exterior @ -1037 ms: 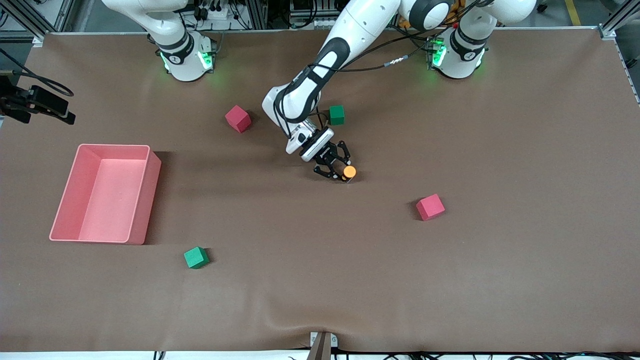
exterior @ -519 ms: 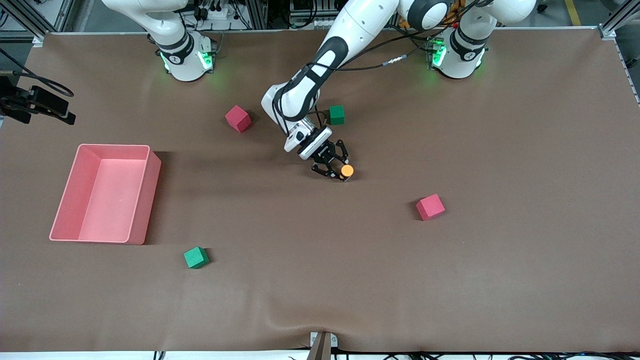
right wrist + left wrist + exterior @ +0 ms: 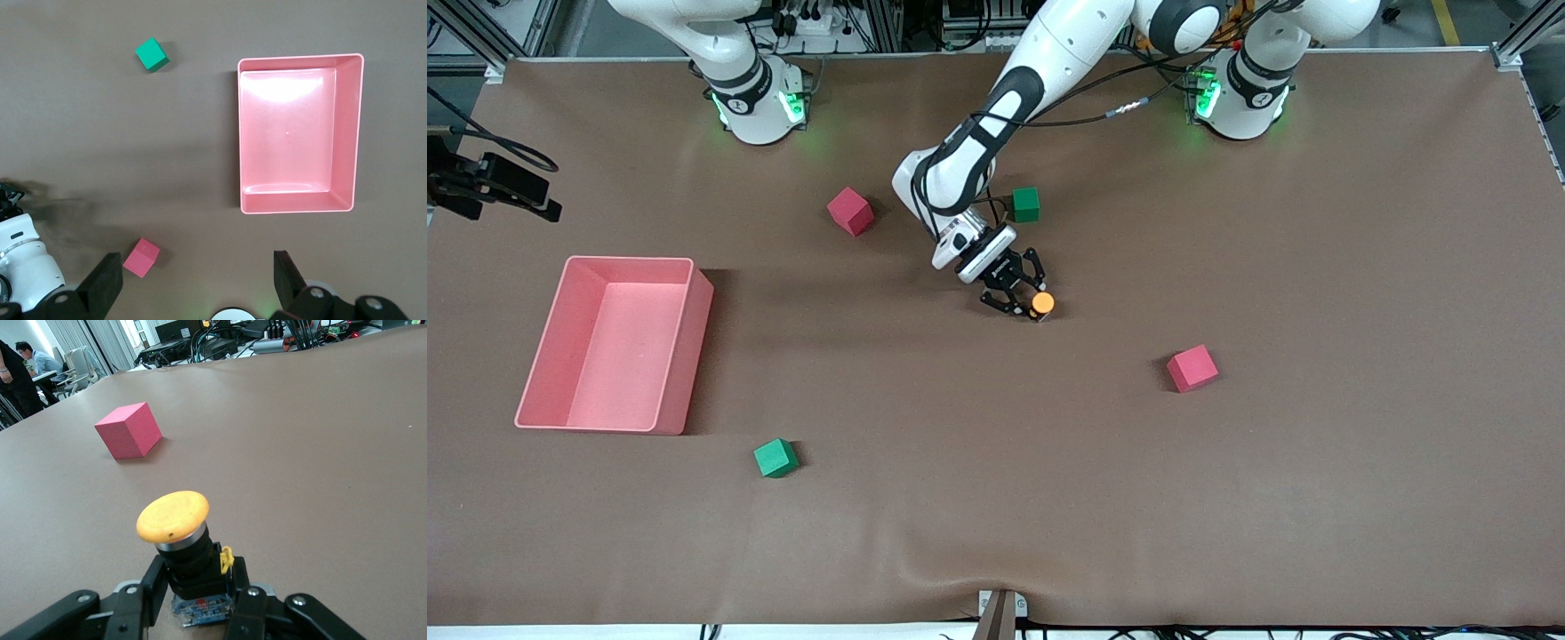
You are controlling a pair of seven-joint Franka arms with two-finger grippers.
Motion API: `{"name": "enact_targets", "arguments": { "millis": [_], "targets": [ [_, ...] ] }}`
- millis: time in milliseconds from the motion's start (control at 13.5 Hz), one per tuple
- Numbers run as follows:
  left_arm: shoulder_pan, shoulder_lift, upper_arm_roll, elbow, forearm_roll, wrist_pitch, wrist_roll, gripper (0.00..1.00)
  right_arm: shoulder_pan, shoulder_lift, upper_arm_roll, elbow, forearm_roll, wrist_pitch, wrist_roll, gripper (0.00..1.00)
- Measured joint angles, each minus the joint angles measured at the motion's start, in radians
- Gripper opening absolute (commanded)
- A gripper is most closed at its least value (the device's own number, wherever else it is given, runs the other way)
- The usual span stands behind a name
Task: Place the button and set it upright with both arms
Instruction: 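Lower the button upright onto the table and open the left gripper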
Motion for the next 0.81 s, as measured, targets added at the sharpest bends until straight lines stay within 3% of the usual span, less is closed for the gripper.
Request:
{"name": "enact_targets", "arguments": {
  "millis": [444, 519, 593, 815],
  "targets": [
    [-0.01, 0.0, 0.0, 0.002, 0.0, 0.0, 0.002, 0.69, 0.0, 0.0, 0.0, 0.0, 0.0, 0.0, 0.0, 1.0],
    [-0.012, 0.0, 0.0, 0.003, 0.0, 0.0, 0.002, 0.8, 0.0, 0.0, 0.0, 0.0, 0.0, 0.0, 0.0, 1.0],
    [-0.014, 0.0, 0.0, 0.005, 0.0, 0.0, 0.003, 0.98, 0.0, 0.0, 0.0, 0.0, 0.0, 0.0, 0.0, 1.0],
    [-0.022, 0.0, -0.001, 0.017, 0.0, 0.0, 0.011, 1.0, 0.0, 0.0, 0.0, 0.0, 0.0, 0.0, 0.0, 1.0]
  ]
}}
